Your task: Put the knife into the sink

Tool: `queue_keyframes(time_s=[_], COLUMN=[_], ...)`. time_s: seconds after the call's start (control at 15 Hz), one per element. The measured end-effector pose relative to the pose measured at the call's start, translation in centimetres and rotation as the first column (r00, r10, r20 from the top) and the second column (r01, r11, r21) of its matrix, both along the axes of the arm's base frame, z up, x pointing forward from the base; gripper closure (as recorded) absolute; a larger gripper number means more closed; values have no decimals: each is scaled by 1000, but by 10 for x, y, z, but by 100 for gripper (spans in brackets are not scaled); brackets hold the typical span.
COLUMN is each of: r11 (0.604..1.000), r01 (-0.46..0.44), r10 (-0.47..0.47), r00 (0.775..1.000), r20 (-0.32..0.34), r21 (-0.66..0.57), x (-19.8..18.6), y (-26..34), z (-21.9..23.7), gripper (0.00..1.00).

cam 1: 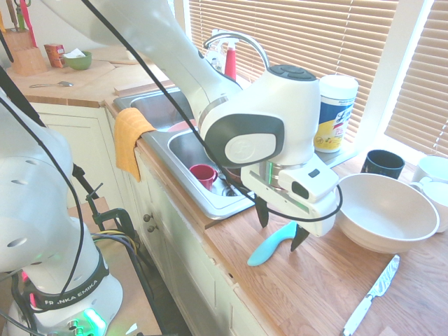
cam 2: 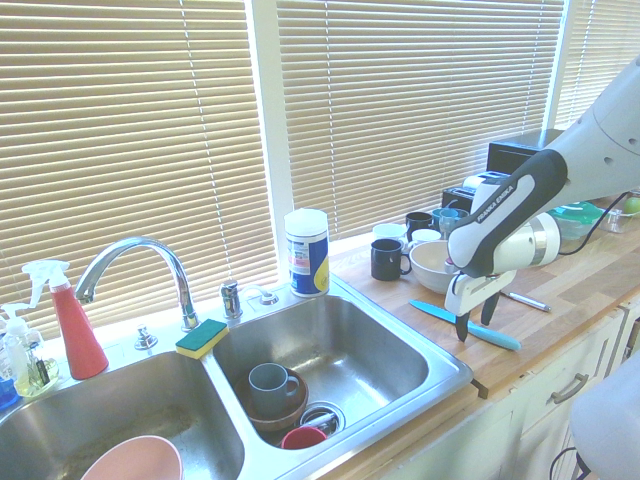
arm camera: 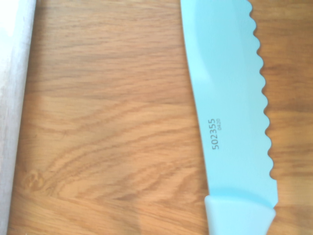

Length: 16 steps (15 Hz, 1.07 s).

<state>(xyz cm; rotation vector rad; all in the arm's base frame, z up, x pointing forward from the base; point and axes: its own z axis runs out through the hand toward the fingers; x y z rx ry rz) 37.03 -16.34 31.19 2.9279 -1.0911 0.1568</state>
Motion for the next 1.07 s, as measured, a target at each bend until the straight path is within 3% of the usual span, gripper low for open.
queue_keyframes(time_s=[1.07], r11=[1000], r01=[2], r10=[-2], r00=[999], r20=[38], r21=[0], x=[-1], y=[-1], z=[-1], gripper=[100])
